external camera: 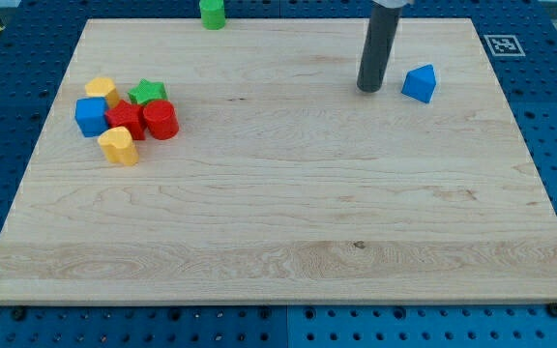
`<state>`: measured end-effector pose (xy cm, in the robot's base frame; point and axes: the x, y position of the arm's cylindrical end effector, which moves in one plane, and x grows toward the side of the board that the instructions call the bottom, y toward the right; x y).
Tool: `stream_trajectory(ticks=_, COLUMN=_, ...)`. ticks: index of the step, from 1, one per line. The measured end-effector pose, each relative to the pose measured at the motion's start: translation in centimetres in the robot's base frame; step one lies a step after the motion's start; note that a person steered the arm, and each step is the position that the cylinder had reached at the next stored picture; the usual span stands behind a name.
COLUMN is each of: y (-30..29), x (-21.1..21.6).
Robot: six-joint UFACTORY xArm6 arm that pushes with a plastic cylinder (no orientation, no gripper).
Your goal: Move the triangle towards the center right
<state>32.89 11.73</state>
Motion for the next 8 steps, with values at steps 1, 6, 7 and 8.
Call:
stream_trajectory(ticks=1, y=7.1, x=-1.1)
stream_trajectory(ticks=6, y=10.2, x=0.3)
stream_trajectory(ticks=7, y=6.0, x=1.1)
stream_trajectory(ticks=8, y=7.3, x=3.6)
